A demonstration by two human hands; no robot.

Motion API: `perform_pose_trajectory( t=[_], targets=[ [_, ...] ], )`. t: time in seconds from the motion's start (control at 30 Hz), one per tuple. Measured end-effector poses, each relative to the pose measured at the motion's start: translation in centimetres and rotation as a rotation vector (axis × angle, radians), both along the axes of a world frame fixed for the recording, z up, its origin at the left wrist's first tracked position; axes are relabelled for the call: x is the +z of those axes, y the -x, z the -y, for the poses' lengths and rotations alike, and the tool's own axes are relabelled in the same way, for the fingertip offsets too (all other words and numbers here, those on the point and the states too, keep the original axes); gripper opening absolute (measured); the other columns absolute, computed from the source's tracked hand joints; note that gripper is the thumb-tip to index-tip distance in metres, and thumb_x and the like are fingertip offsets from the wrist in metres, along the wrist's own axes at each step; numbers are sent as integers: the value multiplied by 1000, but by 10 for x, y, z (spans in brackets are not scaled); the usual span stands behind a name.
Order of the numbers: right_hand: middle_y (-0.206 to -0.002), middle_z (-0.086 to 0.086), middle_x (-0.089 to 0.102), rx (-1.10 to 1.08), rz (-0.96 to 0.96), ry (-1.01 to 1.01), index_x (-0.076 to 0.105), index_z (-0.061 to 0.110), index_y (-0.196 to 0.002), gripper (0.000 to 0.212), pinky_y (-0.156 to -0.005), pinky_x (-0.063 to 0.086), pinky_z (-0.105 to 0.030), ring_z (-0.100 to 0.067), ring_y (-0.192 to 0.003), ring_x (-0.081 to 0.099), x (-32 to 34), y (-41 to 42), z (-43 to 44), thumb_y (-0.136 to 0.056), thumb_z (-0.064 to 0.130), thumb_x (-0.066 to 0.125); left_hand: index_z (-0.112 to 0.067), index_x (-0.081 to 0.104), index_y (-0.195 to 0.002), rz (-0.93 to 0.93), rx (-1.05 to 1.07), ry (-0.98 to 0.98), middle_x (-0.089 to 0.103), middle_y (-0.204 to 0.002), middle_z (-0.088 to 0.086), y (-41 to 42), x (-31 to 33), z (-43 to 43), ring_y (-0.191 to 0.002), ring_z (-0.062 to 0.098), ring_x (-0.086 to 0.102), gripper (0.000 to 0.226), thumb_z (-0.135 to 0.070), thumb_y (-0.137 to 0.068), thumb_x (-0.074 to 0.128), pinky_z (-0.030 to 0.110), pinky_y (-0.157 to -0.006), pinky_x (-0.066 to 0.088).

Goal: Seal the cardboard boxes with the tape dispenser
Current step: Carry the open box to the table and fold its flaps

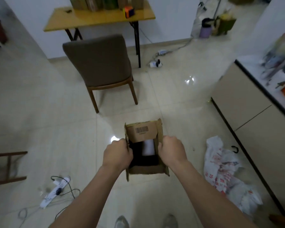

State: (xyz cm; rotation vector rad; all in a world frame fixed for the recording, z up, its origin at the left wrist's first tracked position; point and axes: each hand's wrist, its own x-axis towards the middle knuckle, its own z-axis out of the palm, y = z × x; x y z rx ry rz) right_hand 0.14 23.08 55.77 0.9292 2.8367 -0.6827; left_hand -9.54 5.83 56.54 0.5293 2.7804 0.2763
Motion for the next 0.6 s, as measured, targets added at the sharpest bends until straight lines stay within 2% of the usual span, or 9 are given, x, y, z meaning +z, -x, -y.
perform_pose_trajectory(
  t=[0.1,0.2,0.27,0.37,0.47,0.6],
  targets=[
    [-67,-2,51,33,-24,-17,42,16,-66,33,-55,33,-31,-31,-70,62,62,-19,2,-98,17,53,-18,51,-90,-35,11,-12,63,-92,8,-19,62,4,-74,28,50,18,-31,-100,46,33,-65,39],
    [-61,5,37,80,-54,-60,36,20,-62,38,-49,26,-31,-22,-60,48,109,-30,-1,-96,15,53,-18,52,-89,-78,31,-56,58,-83,3,-36,107,6,-74,27,52,20,-32,-101,45,33,-64,41],
    [-63,5,39,106,-68,-109,36,20,-64,36,-46,20,-31,-20,-61,44,135,-34,-6,-96,17,53,-19,53,-88,-117,60,-84,51,-77,0,-44,129,3,-72,26,53,21,-32,-102,45,33,-63,41],
    [-63,4,41,144,-83,-212,37,20,-64,34,-46,18,-32,-21,-60,41,165,-43,-17,-96,21,51,-19,54,-87,-172,90,-114,53,-77,0,-56,153,-4,-70,26,54,22,-33,-101,46,34,-61,42],
    [-61,7,32,160,-89,-269,36,21,-64,34,-50,21,-33,-22,-62,41,186,-51,-26,-94,23,52,-20,54,-82,-233,101,-118,52,-72,-2,-64,173,-12,-63,21,51,19,-32,-97,51,33,-56,41],
    [-59,8,38,175,-116,-286,39,22,-62,36,-47,22,-30,-21,-58,45,200,-59,-41,-94,27,54,-22,53,-78,-302,60,-98,49,-68,-4,-66,191,-20,-59,20,47,20,-34,-94,53,33,-55,37]
  ],
)
